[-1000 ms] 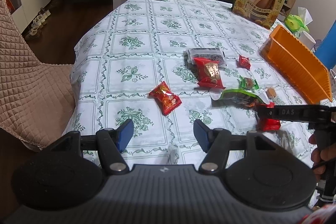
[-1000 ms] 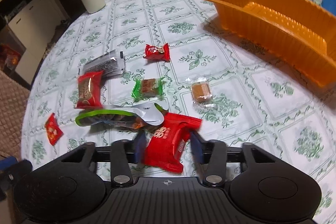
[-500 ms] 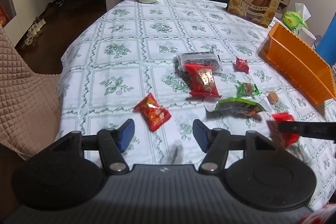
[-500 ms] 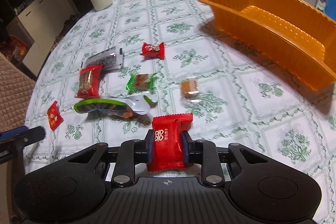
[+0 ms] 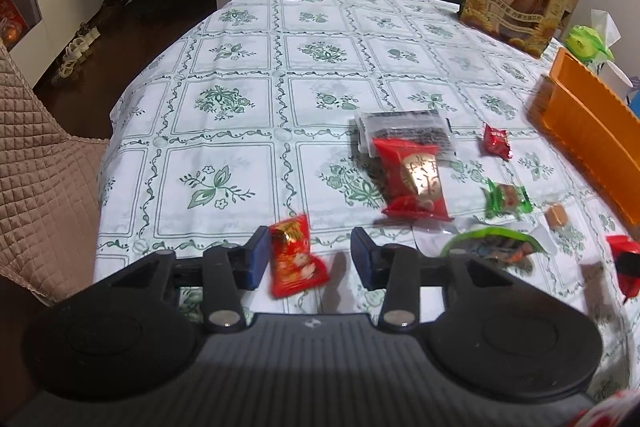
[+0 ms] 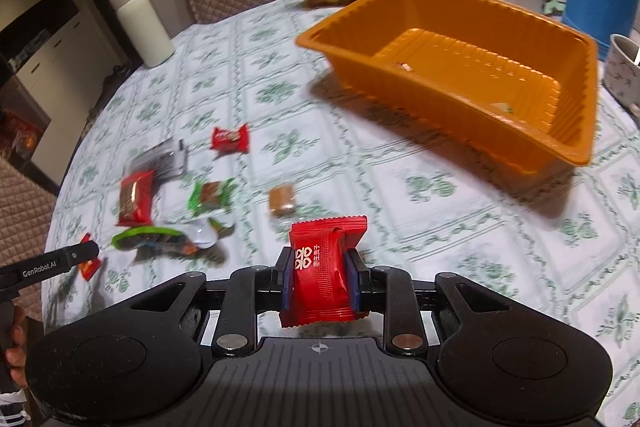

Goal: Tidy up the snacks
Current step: 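Grasp the large red packet with the right tool while the left tool grasps the red-orange candy, then carry both packets over the orange tray and open both tools to release them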

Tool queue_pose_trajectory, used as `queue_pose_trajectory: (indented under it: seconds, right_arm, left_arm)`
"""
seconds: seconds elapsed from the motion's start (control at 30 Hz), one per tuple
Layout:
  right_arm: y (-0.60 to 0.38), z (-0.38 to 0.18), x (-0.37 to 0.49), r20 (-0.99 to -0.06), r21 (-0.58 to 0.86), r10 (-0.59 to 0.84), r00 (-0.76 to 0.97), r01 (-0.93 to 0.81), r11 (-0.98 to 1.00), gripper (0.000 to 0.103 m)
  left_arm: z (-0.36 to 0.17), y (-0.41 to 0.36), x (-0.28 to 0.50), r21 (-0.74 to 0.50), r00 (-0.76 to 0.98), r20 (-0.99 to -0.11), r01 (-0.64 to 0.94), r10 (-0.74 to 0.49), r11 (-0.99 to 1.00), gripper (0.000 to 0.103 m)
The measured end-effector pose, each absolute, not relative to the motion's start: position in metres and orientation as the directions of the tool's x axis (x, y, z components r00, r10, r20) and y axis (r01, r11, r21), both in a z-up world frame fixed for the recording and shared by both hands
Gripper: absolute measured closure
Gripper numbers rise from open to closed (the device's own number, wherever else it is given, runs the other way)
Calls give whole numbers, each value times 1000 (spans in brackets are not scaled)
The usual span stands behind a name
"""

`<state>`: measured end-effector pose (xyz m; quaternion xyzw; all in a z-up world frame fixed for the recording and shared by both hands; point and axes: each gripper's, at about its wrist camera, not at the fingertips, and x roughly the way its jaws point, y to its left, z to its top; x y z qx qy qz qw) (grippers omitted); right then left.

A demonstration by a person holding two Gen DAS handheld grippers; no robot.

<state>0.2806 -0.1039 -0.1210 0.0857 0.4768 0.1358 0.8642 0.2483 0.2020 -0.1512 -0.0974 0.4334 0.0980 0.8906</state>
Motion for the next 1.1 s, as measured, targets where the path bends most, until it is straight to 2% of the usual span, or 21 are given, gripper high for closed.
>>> queue_pose_trajectory:
  seconds: [0.3,0.73,1.1]
  right_arm:
    - [-119,-120,278,-798,287,321,510,-146,947,76]
    - [-127,-114,274,-785,302,351,511,-179,936,76]
    - [-149,-96,264,-753,309,374,541,-211,927,76]
  left_arm:
    - [-158,198,248,-35,582,-805,-242,116,970,82]
    - [-140,183,237,-36,607,-789,-193,91,981,84]
    - [-100,126,236,-77,645,-764,-43,-31,996,84]
